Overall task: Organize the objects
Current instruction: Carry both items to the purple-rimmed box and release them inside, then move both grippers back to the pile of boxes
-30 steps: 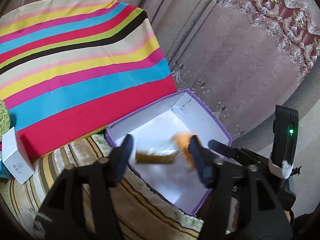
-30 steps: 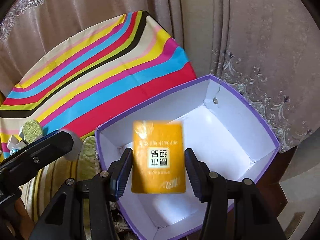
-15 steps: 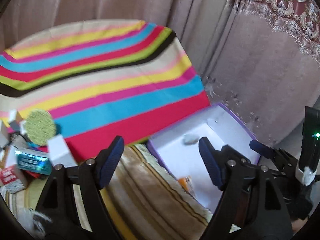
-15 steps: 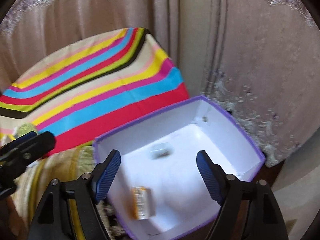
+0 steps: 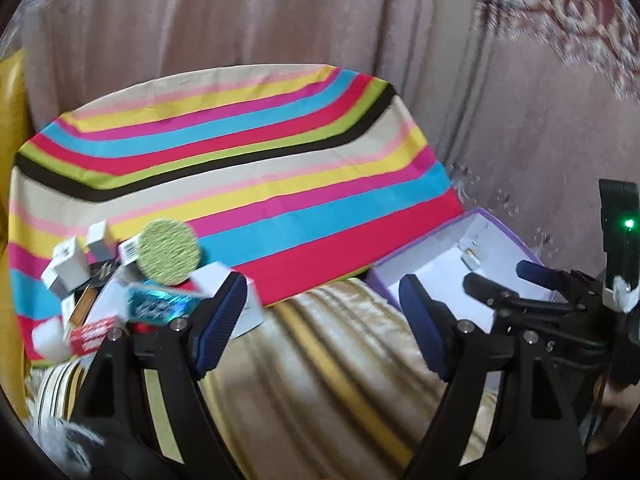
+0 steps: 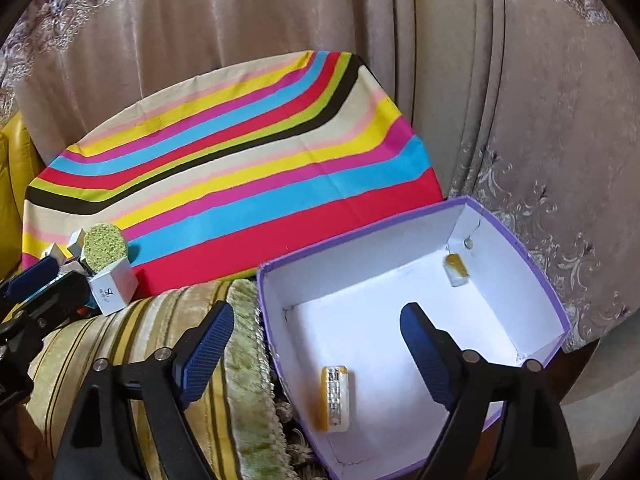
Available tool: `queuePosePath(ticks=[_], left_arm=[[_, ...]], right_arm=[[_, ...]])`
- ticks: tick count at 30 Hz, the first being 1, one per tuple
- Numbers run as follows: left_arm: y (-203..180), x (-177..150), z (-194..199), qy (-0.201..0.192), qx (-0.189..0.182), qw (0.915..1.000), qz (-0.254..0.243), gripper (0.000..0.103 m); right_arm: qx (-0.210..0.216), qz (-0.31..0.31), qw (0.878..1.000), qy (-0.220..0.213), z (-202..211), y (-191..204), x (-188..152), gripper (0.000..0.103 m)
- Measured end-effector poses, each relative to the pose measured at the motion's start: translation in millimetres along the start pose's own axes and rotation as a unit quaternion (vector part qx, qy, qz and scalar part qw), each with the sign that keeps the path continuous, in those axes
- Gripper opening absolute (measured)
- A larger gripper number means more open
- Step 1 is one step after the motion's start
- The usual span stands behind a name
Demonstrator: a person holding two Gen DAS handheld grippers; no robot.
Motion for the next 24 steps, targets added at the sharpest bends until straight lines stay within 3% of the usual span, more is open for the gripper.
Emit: queuePosePath(ticks=[6,15,18,22,24], left_arm=[[51,-18,28,-0.011,0.042,0.9965,0.072,0.081],[127,-53,56,-0.006,0.093,0.9797,0.177,0.081],[137,-59,60,-0.006,0.101,0.9767,0.189,0.081],[147,-65,63,-0.003,0.103,0.9743,0.2,0.081],[152,-67,65,-0.001,0.103,0.9738,0.203,0.081]], right_arm=[[0.004,0.031,0.999,-0.007,3,21,4,0.087],[0.056,0.065,0.996,0.005,3,58,2,0.087],[0.069,0.079,0.994,0.007,3,70,1,0.087],[0.119,0.087,0.989,0.026,1,89,-7,0.087],[0.119,0.099,0.987,0.032,-2,99,-9,0.087]])
Point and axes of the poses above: each gripper's, at about its wrist camera, not at the fingertips, and z roughly against the way its jaws point, y to its left, x to its top, the point moved 5 cm from there along -z, roughly the way its jaws point, and after that the axes turned 5 degrees about -x, right-handed, at the moved point
